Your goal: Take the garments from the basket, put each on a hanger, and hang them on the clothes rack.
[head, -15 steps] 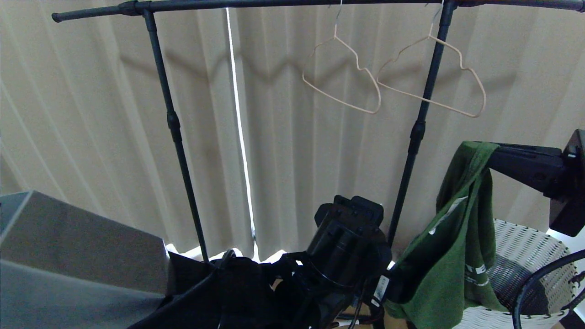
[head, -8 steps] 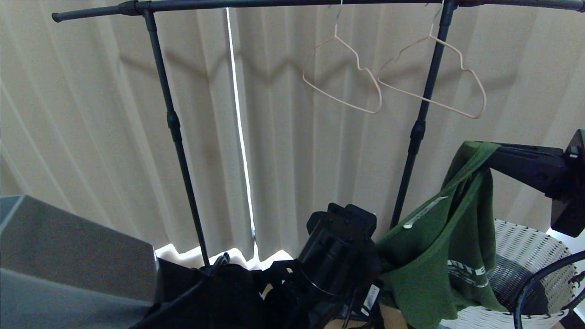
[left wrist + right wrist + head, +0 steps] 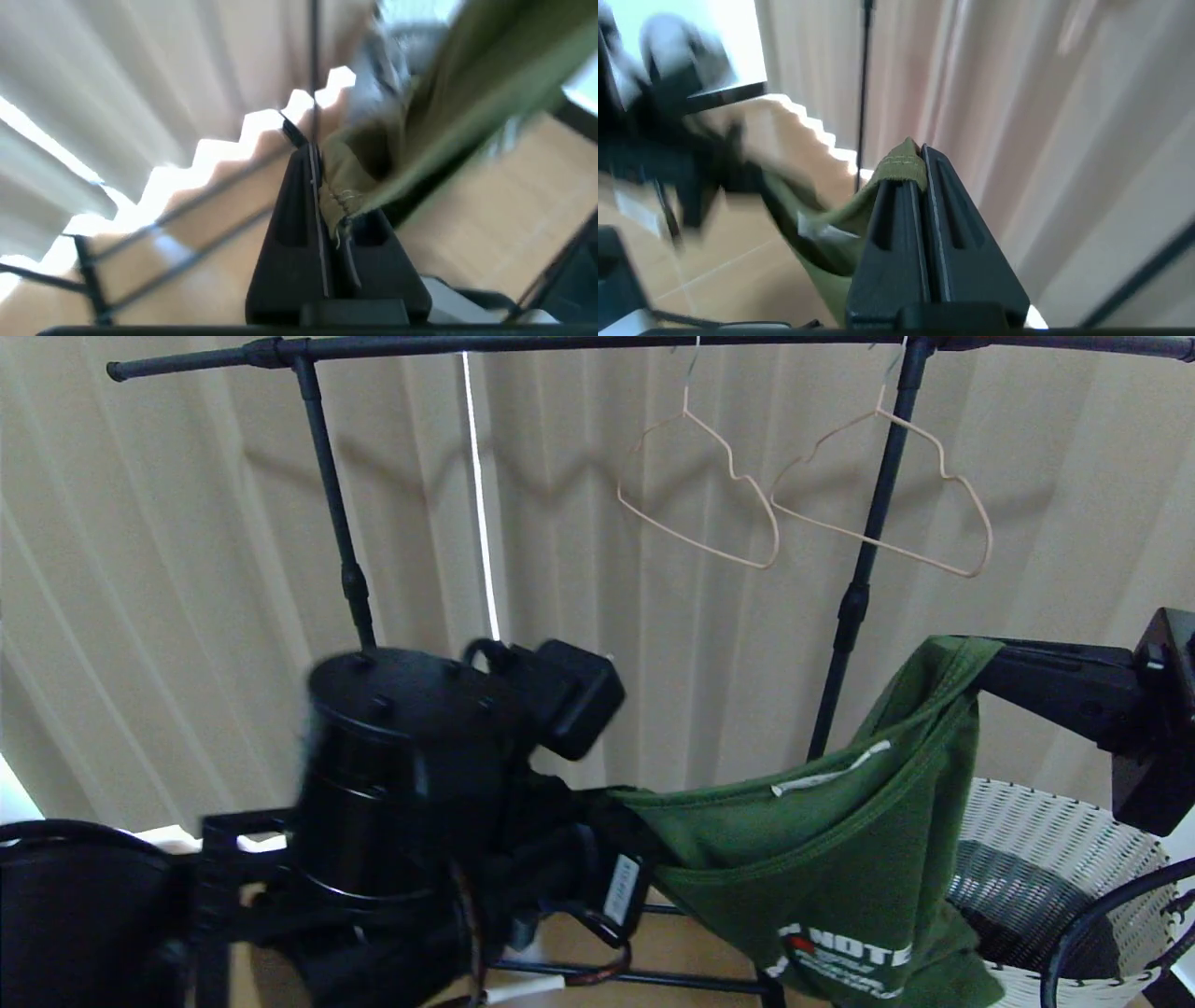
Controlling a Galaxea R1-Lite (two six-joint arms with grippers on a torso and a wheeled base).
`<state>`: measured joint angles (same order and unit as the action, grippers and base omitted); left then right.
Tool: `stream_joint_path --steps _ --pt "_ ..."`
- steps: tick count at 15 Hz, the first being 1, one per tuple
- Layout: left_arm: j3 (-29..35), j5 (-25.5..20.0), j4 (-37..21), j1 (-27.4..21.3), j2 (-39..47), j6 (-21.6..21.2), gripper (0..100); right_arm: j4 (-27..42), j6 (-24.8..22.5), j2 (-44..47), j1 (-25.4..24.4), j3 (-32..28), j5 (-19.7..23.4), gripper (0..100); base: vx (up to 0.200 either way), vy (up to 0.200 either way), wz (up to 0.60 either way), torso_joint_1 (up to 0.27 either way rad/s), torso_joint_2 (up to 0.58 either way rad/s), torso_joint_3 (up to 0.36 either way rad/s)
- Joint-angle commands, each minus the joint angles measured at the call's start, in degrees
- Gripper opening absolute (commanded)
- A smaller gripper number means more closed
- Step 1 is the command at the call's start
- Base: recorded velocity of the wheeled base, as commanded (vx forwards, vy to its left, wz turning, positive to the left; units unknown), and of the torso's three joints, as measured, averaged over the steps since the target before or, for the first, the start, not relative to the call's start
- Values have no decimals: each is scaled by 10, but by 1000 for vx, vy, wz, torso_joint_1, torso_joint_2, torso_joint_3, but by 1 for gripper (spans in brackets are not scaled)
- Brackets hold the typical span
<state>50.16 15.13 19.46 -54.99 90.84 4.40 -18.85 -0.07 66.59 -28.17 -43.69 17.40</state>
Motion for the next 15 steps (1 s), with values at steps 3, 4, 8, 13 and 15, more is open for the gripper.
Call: stream_joint_path --steps 3,4,8,13,15 --pt "56 -1 -87 74 -138 -35 0 -35 -1 15 -6 -14 29 0 0 0 0 0 0 0" --pt "79 -2 -115 87 -139 -38 0 -58 -1 27 -5 -13 28 0 0 0 0 0 0 0" --pt "112 14 -138 133 -93 -75 0 -70 -5 60 29 -14 26 0 0 0 0 0 0 0" --pt "209 32 -122 140 -35 -95 0 -107 -4 96 68 -43 26 0 0 0 0 0 0 0" --pt "208 31 -122 149 -21 -91 0 -114 -4 118 86 -52 26 0 0 0 0 0 0 0"
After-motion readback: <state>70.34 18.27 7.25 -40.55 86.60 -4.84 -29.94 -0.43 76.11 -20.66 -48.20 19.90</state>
